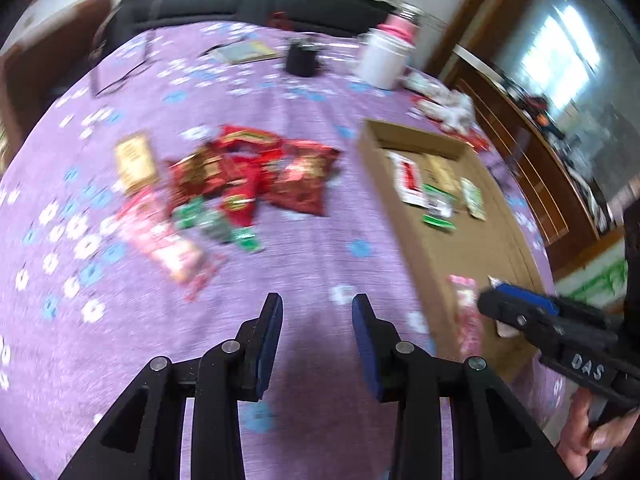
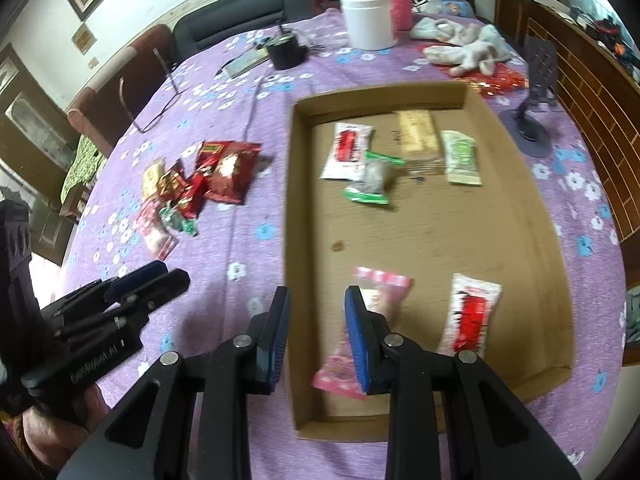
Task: Organize snacks
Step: 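Move both grippers back toward the snack pile, then grasp a second pink wafer pack with the left gripper while the right grasps a clear green-tied candy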
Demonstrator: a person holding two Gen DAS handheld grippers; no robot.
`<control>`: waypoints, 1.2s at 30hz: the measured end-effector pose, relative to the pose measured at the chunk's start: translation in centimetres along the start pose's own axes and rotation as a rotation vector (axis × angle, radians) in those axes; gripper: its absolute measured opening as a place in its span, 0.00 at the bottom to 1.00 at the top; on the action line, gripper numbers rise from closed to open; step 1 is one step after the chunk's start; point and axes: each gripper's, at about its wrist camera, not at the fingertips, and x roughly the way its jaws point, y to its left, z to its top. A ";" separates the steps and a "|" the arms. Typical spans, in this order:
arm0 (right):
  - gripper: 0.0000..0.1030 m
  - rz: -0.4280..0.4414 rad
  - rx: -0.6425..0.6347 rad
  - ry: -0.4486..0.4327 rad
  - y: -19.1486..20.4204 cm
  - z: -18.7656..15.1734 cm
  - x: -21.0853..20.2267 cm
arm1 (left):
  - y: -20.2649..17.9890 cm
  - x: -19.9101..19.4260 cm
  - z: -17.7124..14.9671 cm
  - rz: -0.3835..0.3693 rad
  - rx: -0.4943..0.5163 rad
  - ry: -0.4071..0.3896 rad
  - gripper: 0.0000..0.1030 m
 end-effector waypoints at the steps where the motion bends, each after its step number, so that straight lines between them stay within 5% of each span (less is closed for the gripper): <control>1: 0.26 0.003 -0.007 0.003 0.3 0.0 0.1 | 0.9 0.0 0.0 0.008 -0.032 0.001 0.36; 12: 0.28 0.010 -0.041 0.003 0.3 -0.3 0.1 | 7.5 0.7 1.6 0.111 -0.324 0.000 0.37; 17: 0.28 -0.004 -0.026 -0.005 -1.4 -0.6 -0.5 | 8.5 2.1 3.2 0.181 -0.379 0.001 0.54; 21: 0.28 -0.011 -0.017 -0.016 -2.5 -0.7 -0.9 | 8.5 3.5 4.3 0.230 -0.347 0.013 0.54; 25: 0.28 -0.004 -0.033 -0.031 -2.4 -0.5 -1.3 | 8.6 4.1 4.3 0.281 -0.287 0.023 0.31; 36: 0.28 0.181 -0.245 0.033 5.2 1.4 1.0 | 10.1 0.7 -0.9 0.294 -0.141 0.012 0.31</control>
